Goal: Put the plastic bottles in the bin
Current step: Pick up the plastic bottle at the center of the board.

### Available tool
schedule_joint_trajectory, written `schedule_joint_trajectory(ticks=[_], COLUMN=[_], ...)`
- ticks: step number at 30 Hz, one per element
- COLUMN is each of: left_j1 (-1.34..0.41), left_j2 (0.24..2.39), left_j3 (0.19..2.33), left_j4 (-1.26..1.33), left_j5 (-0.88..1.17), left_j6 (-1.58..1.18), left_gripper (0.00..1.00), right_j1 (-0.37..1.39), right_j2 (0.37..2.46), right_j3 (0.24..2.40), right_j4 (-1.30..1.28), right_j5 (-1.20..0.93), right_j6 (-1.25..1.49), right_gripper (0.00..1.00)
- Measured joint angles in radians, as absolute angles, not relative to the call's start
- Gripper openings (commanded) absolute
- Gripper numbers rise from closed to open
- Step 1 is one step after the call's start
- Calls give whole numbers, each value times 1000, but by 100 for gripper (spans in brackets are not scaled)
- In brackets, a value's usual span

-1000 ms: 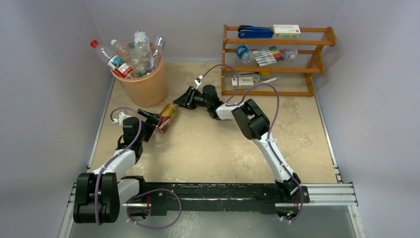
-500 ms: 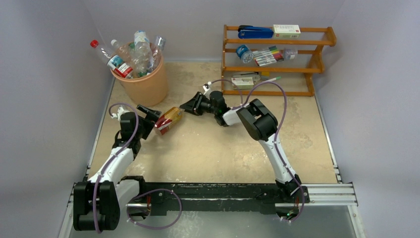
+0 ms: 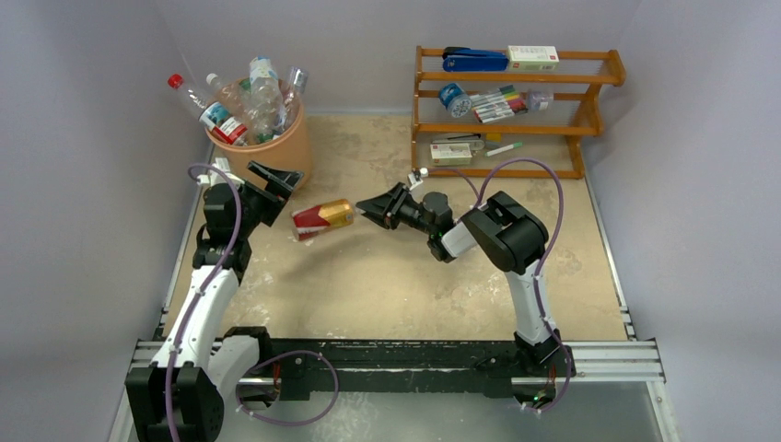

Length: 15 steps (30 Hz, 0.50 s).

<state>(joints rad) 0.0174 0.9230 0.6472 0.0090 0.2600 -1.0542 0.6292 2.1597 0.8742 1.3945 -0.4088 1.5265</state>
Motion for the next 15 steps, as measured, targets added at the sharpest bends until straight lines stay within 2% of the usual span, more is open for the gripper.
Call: schedule_joint_trajectory(ticks=[9, 15], left_j1=[17, 17], left_j2=[824, 776], left_j3=[776, 780], left_j4=[-191, -248], left_j5=[214, 190], left_j6=[-974, -965], left_gripper=[99, 100], right_j1=[631, 613], right_j2=[2138, 2126], right_j3=[746, 701], right_j4=[1529, 1570], right_j5=[-380, -341], right_j6=[1626, 1718], right_gripper=[26, 27])
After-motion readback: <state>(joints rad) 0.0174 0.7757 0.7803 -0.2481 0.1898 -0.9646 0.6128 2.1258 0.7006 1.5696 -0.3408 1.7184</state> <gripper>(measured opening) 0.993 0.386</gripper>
